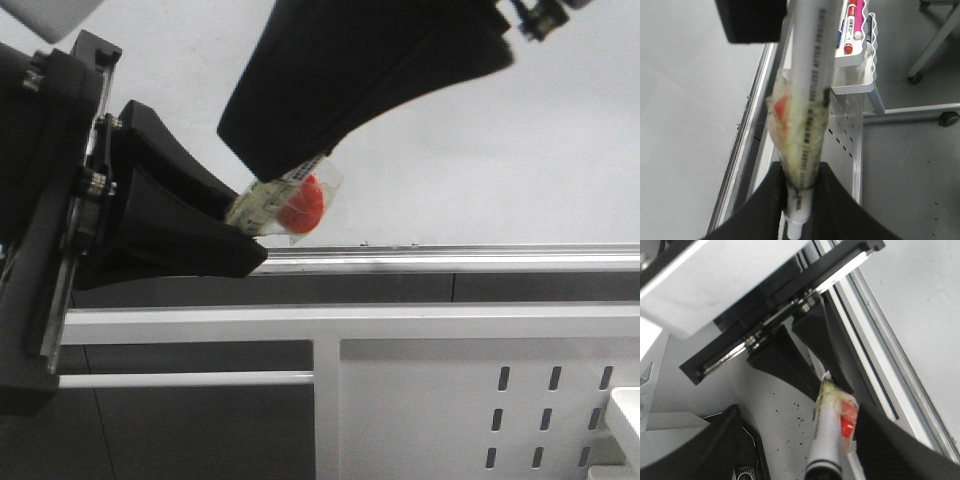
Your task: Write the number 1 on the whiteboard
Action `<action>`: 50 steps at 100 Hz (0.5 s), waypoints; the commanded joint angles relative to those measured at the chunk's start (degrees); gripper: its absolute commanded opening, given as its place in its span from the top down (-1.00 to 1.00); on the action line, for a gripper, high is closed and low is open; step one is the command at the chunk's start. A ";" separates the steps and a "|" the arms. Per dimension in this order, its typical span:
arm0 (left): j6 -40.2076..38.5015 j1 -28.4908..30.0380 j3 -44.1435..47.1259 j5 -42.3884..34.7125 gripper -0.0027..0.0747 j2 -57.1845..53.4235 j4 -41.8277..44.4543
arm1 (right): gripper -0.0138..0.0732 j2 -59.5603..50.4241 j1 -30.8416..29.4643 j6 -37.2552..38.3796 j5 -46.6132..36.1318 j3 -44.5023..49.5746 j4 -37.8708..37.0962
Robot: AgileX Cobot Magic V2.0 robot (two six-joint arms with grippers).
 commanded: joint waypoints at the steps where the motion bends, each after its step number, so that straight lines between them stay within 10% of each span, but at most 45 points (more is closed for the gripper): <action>1: -0.82 -0.18 -1.78 -1.52 0.98 -0.95 -0.99 | -0.14 -0.34 0.08 -0.57 -2.95 -2.17 1.36; 25: -0.82 -0.18 -1.88 -1.96 0.98 -1.05 -1.39 | 0.86 1.23 -0.04 -0.57 -0.57 -2.02 1.26; 50: -0.82 -0.18 -1.88 -1.96 0.97 -1.39 -3.72 | 0.85 1.36 -0.04 -0.57 0.28 -2.02 -1.04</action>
